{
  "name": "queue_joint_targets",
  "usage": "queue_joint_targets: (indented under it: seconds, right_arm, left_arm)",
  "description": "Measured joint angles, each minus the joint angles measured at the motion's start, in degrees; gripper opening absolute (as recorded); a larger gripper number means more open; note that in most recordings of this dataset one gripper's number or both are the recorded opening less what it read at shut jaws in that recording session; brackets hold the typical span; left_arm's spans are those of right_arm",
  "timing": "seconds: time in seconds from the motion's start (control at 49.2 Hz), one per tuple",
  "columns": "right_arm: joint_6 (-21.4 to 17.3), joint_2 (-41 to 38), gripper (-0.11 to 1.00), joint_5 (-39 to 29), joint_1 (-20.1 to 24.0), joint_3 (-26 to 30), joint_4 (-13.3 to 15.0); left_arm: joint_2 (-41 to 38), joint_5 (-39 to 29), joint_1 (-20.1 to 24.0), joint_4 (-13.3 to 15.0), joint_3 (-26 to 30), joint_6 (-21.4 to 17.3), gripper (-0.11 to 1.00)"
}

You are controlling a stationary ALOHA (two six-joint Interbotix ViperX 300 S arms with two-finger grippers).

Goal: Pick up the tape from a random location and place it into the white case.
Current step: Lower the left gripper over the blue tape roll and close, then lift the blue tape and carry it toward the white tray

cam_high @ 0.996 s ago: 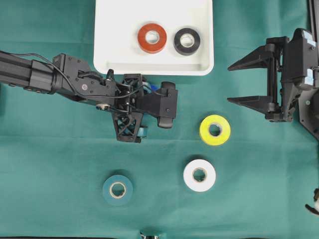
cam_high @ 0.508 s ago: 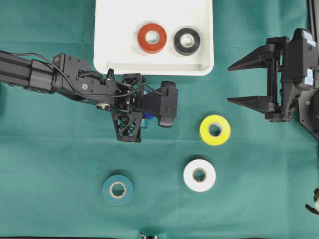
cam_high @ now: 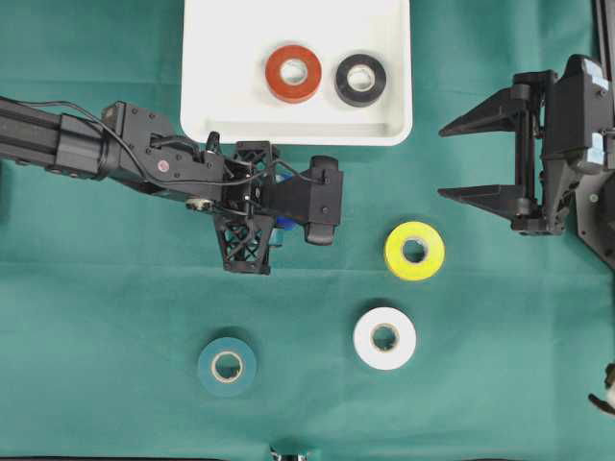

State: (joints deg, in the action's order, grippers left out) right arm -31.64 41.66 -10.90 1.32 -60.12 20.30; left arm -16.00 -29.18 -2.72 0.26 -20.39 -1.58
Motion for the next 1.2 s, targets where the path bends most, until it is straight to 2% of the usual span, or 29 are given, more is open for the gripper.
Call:
queue_joint_targets:
  seconds: [0.549, 1.199]
  right_arm:
    - [0.0, 0.0, 0.82, 0.0, 0.0, 0.1, 0.0]
    - [0.0, 0.2, 0.82, 0.0, 0.0, 0.3, 0.0]
  left_arm:
    - [12.7, -12.2, 0.2, 0.0, 3.0, 0.0, 0.24]
    - [20.4, -28.5, 0.4, -0.5, 15.5, -0.3, 0.24]
